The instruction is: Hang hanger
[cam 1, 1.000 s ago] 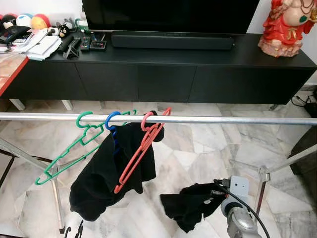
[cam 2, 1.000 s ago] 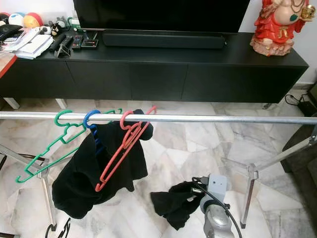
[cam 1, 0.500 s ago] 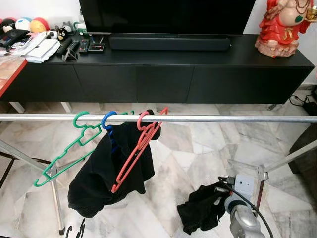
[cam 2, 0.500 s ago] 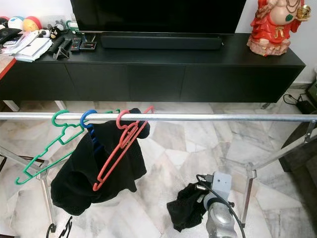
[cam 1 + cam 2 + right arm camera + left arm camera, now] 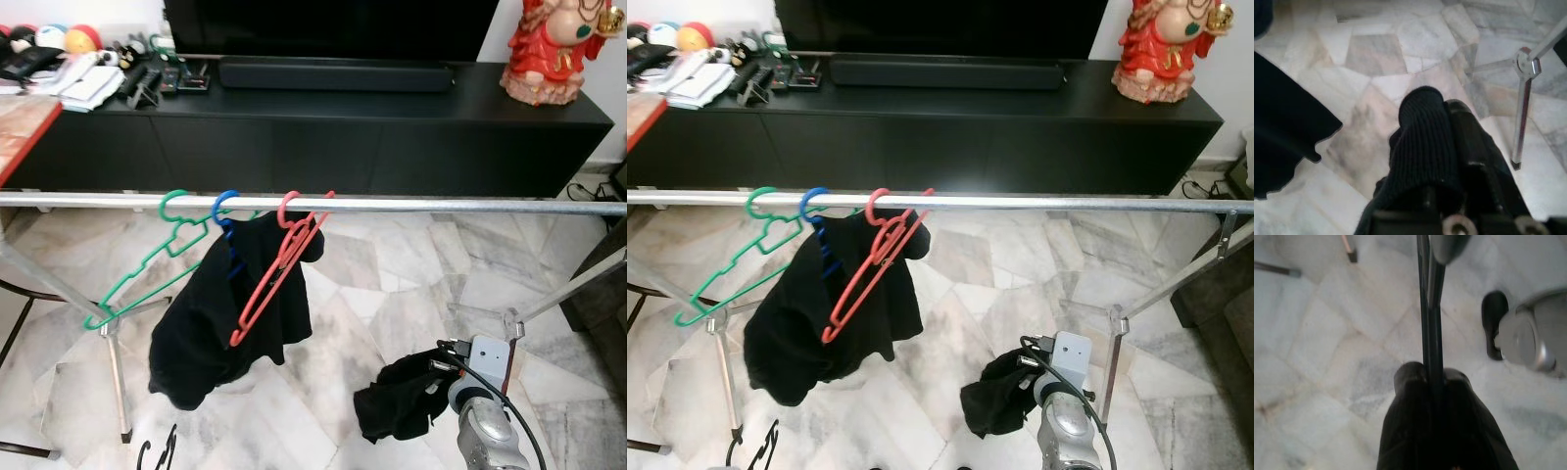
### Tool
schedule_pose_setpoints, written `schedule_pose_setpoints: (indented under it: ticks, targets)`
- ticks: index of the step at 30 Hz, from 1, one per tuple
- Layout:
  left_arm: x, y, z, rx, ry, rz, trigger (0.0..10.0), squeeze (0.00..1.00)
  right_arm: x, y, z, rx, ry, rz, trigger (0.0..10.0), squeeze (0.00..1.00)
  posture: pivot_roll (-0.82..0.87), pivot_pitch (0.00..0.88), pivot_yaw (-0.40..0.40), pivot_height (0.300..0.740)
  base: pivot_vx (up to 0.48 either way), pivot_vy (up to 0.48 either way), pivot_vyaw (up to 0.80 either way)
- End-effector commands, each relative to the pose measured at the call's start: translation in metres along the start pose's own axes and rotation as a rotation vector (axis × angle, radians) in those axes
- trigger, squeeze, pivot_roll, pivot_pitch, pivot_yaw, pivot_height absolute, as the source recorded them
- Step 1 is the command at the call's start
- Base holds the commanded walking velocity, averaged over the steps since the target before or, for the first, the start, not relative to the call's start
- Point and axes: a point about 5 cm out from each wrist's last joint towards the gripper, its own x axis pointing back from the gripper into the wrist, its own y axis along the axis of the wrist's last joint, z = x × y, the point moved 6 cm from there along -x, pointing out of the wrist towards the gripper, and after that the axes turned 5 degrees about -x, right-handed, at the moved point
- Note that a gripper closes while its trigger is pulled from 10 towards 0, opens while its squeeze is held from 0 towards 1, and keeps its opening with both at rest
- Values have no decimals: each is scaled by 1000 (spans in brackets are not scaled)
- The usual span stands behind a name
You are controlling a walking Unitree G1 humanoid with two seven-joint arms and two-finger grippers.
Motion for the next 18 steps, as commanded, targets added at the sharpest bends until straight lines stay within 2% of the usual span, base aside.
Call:
schedule_pose_setpoints:
  ticks: [1, 3, 18]
  targets:
    - [3, -13, -2, 8, -2, 32, 10000, 0, -1, 3, -2, -8, -7, -12, 10000, 0, 23, 188, -7, 740, -274, 0, 0]
    - [3, -13, -2, 8, -2, 30, 10000, 0, -1, 4, -2, -7, -7, -12, 10000, 0, 23, 188, -7, 740, -247, 0, 0]
    - [1, -5, -4, 22, 4, 13, 10000, 0, -1, 4, -2, -7, -8, -11, 10000, 0, 25, 181, -8, 740, 0, 0, 0]
